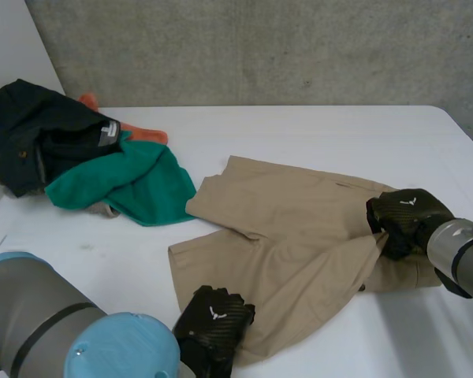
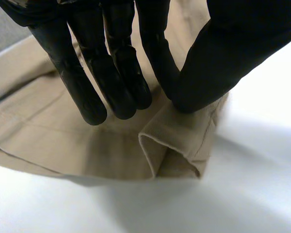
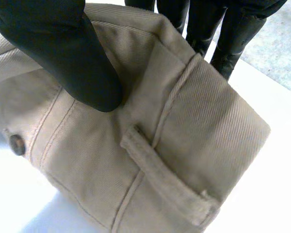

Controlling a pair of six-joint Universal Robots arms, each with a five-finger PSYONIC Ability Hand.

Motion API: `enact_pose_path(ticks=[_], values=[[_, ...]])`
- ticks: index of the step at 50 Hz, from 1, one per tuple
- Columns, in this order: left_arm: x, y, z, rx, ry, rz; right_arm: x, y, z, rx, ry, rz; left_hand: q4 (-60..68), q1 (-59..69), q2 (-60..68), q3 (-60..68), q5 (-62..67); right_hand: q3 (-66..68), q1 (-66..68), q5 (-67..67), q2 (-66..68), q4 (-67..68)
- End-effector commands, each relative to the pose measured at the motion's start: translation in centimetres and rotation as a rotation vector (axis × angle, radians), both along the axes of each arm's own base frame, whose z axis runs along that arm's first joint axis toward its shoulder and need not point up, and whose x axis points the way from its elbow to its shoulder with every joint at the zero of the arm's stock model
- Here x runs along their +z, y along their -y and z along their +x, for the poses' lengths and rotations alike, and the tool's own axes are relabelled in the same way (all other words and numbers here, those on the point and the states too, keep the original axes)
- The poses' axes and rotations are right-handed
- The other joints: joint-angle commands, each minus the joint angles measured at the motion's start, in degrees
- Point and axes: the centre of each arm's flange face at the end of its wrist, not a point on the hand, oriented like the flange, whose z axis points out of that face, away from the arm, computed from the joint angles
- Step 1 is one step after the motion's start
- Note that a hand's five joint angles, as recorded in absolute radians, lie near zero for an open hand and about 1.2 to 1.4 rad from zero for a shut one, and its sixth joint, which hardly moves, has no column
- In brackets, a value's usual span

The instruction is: Fold the laundry.

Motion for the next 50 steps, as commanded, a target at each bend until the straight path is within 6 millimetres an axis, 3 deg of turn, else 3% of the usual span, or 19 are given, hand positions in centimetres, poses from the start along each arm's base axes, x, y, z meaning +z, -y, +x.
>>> enact_pose_path(ticks=[1, 4, 6, 9, 16, 21, 23, 26, 27, 29, 33, 36, 42, 45, 46, 47, 48, 49, 50], values=[[4.3, 3.3, 0.5, 0.029, -0.01, -0.175, 1.0, -2.5, -1.0, 0.112, -0.214, 0.017, 11.51, 14.92, 11.71, 12.0, 12.6, 12.07, 23.55, 12.74, 12.53, 11.84], [5.0, 6.1, 0.8, 0.058, 0.035, -0.249, 1.3, -2.2, -1.3, 0.146, -0.277, -0.015, 11.51, 14.92, 11.71, 12.0, 12.6, 12.07, 23.55, 12.74, 12.53, 11.84], [5.0, 6.9, 0.6, 0.05, 0.048, -0.274, 1.6, -2.0, -1.1, 0.15, -0.283, -0.037, 11.51, 14.92, 11.71, 12.0, 12.6, 12.07, 23.55, 12.74, 12.53, 11.84], [4.6, 8.9, -1.2, 0.007, 0.054, -0.317, 2.2, -1.1, -1.0, 0.142, -0.278, -0.072, 11.51, 14.92, 11.71, 12.0, 12.6, 12.07, 23.55, 12.74, 12.53, 11.84], [4.7, 12.0, -4.3, -0.047, -0.01, -0.357, 0.3, 2.5, -0.1, 0.096, -0.222, -0.062, 11.51, 14.92, 11.71, 12.0, 12.6, 12.07, 23.55, 12.74, 12.53, 11.84], [6.8, 14.5, -5.3, -0.016, -0.085, -0.454, 1.4, 3.7, 1.4, 0.086, -0.189, -0.136, 11.51, 14.92, 11.71, 12.0, 12.6, 12.07, 23.55, 12.74, 12.53, 11.84], [6.6, 17.1, -6.6, 0.002, -0.115, -0.525, 1.1, 6.0, 1.9, 0.058, -0.19, -0.191, 11.51, 14.92, 11.71, 12.0, 12.6, 12.07, 23.55, 12.74, 12.53, 11.84], [5.9, 19.2, -7.2, 0.018, -0.112, -0.577, 0.8, 8.0, 2.5, 0.045, -0.183, -0.251, 11.51, 14.92, 11.71, 12.0, 12.6, 12.07, 23.55, 12.74, 12.53, 11.84], [5.7, 21.2, -7.6, 0.033, -0.105, -0.636, 0.9, 8.5, 2.7, 0.046, -0.185, -0.277, 11.51, 14.92, 11.71, 12.0, 12.6, 12.07, 23.55, 12.74, 12.53, 11.84], [5.2, 23.0, -8.0, 0.046, -0.099, -0.682, 0.7, 9.7, 2.9, 0.039, -0.182, -0.325, 11.51, 14.92, 11.71, 12.0, 12.6, 12.07, 23.55, 12.74, 12.53, 11.84], [3.4, 26.4, -9.1, 0.034, -0.08, -0.769, -1.2, 13.5, 3.9, 0.027, -0.185, -0.473, 11.51, 14.92, 11.71, 12.0, 12.6, 12.07, 23.55, 12.74, 12.53, 11.84], [2.1, 27.8, -10.3, -0.004, -0.102, -0.807, -1.9, 14.8, 4.4, 0.033, -0.201, -0.538, 11.51, 14.92, 11.71, 12.0, 12.6, 12.07, 23.55, 12.74, 12.53, 11.84], [0.0, 31.6, -10.3, 0.028, -0.119, -0.875, -6.0, 18.1, 5.3, 0.049, -0.29, -0.616, 11.51, 14.92, 11.71, 12.0, 12.6, 12.07, 23.55, 12.74, 12.53, 11.84], [-0.6, 32.2, -10.5, 0.027, -0.14, -0.908, -7.7, 19.2, 5.5, 0.044, -0.314, -0.621, 11.51, 14.92, 11.71, 12.0, 12.6, 12.07, 23.55, 12.74, 12.53, 11.84], [-0.7, 32.3, -10.6, 0.028, -0.15, -0.916, -8.1, 19.4, 5.6, 0.044, -0.314, -0.619, 11.51, 14.92, 11.71, 12.0, 12.6, -5.35, 6.13, -4.69, -4.9, -5.58], [-0.7, 32.3, -10.7, 0.028, -0.16, -0.926, -8.6, 19.6, 5.7, 0.051, -0.315, -0.62, 11.51, 14.92, 11.71, 12.0, 12.6, -57.93, -46.45, -57.26, -57.47, -58.16], [-0.9, 32.2, -10.8, 0.028, -0.176, -0.947, -8.7, 19.7, 5.7, 0.053, -0.317, -0.622, 7.53, 10.95, 7.74, 8.03, 8.63, -57.93, -46.45, -57.26, -57.47, -58.16], [-0.9, 32.1, -10.9, 0.03, -0.184, -0.957, -8.6, 19.6, 5.8, 0.053, -0.313, -0.625, -31.81, -28.39, -31.6, -31.31, -30.71, -57.93, -46.45, -57.26, -57.47, -58.16], [-1.1, 32.0, -10.9, 0.034, -0.185, -0.959, -8.2, 19.5, 6.0, 0.047, -0.294, -0.628, -53.85, -50.44, -53.64, -53.36, -52.75, -57.93, -46.45, -57.26, -57.47, -58.16]])
